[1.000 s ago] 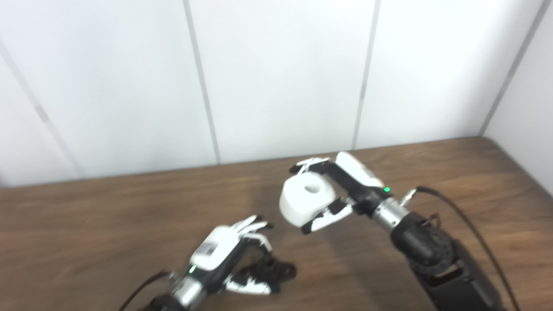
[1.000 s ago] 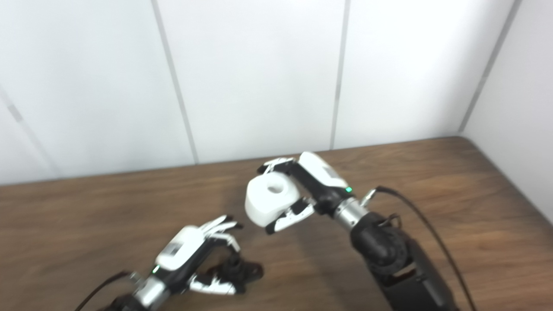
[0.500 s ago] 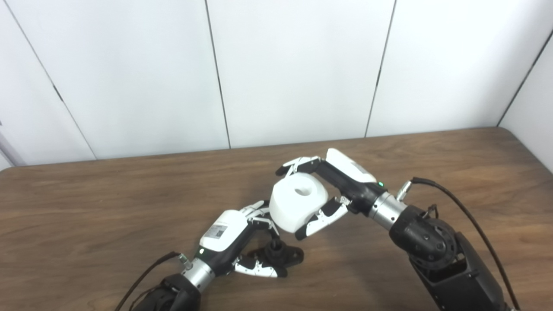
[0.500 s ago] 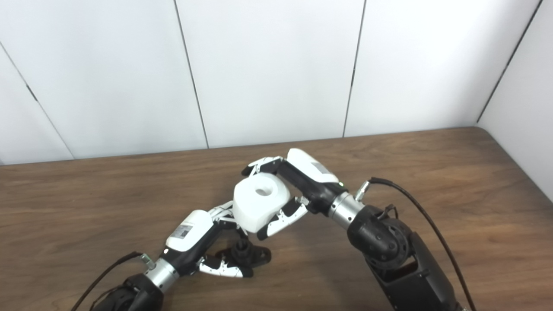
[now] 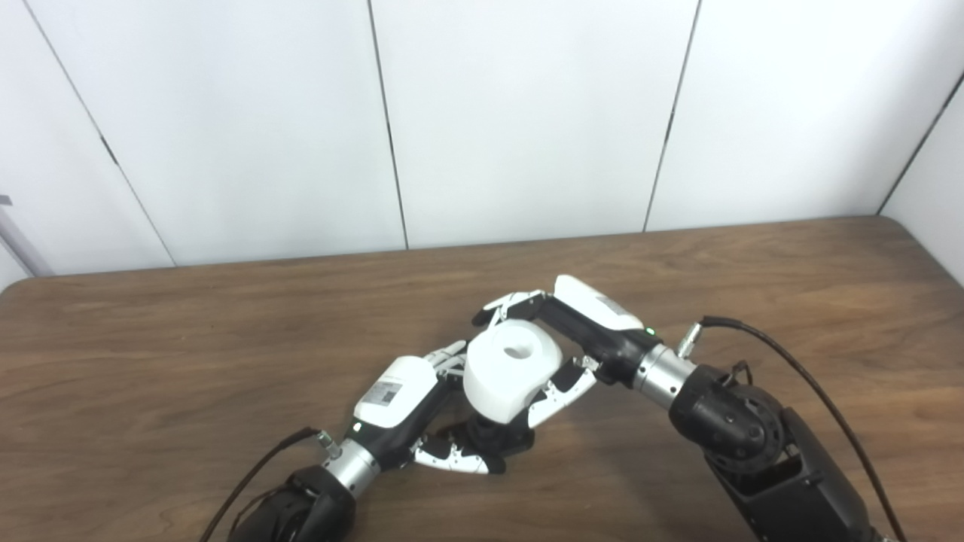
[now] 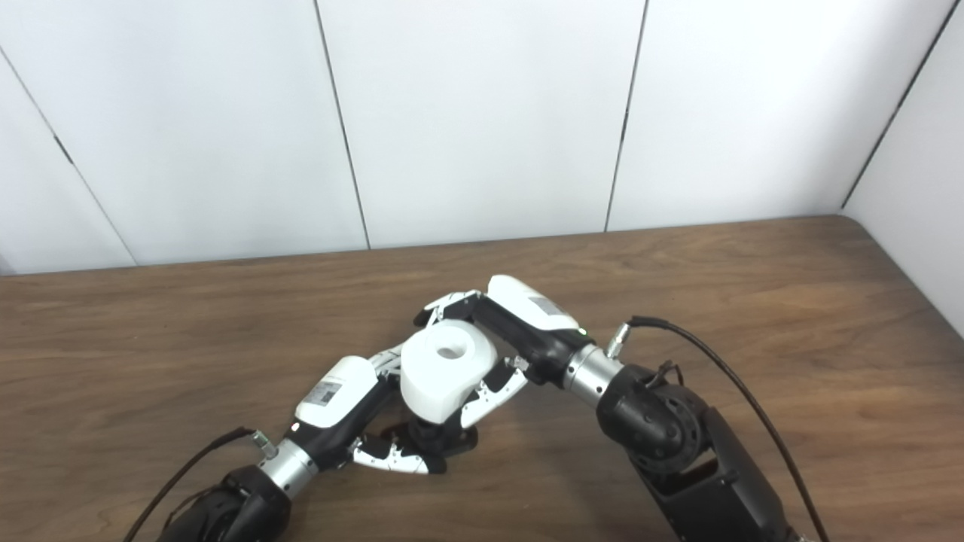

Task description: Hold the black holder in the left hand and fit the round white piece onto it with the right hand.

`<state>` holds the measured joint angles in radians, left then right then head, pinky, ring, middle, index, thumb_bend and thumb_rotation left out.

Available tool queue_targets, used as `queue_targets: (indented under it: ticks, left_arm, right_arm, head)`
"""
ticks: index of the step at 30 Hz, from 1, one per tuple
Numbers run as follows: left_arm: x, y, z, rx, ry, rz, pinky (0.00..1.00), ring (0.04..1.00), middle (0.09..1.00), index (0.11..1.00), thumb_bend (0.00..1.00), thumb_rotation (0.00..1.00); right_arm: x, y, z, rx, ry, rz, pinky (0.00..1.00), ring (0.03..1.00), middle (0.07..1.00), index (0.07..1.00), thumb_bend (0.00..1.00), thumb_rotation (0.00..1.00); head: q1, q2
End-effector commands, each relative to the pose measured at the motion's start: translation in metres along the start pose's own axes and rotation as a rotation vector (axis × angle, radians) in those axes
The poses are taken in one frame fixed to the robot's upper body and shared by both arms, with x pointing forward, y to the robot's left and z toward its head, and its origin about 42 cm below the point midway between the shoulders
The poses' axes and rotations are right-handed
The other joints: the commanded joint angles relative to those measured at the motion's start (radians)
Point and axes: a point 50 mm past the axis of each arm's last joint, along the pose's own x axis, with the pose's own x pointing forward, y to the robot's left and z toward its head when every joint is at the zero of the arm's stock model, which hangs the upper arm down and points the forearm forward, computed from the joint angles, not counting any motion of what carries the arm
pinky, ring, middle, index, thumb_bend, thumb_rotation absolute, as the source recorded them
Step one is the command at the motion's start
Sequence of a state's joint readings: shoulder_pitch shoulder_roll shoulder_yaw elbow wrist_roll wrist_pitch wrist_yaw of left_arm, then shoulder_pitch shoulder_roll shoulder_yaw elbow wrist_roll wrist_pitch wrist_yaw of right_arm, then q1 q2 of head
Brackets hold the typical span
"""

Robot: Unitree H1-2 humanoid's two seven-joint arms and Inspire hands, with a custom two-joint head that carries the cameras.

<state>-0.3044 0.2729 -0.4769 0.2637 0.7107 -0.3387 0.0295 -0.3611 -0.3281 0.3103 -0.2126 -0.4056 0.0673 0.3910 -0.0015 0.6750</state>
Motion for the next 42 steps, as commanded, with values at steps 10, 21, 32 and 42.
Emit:
queue_targets:
  ticks: [10,21,32,42]
  left_arm:
    - [-0.025,-0.052,0.000,-0.052,0.123,-0.139,0.91,0.952,0.875,0.478,0.52,0.06]
    - [-0.024,-0.052,0.001,-0.050,0.118,-0.142,0.91,0.956,0.878,0.478,0.52,0.06]
    - [-0.024,-0.052,0.003,-0.048,0.125,-0.144,0.91,0.951,0.878,0.478,0.52,0.06]
    - [-0.025,-0.051,0.004,-0.051,0.135,-0.152,0.92,0.956,0.881,0.478,0.52,0.06]
  right_arm:
    - [0.013,0.010,-0.001,-0.020,-0.034,0.028,0.66,0.775,0.768,0.481,0.52,0.13]
    - [0.021,0.021,-0.009,-0.016,-0.022,0.059,0.67,0.785,0.776,0.481,0.52,0.13]
    - [0.022,0.020,-0.010,-0.024,-0.013,0.091,0.68,0.794,0.782,0.481,0.52,0.13]
    - [0.018,0.009,-0.011,-0.067,-0.012,0.111,0.67,0.784,0.773,0.481,0.52,0.13]
  head:
    - [0.005,0.009]
    - [0.007,0.014]
    - [0.006,0.020]
    - [0.005,0.029]
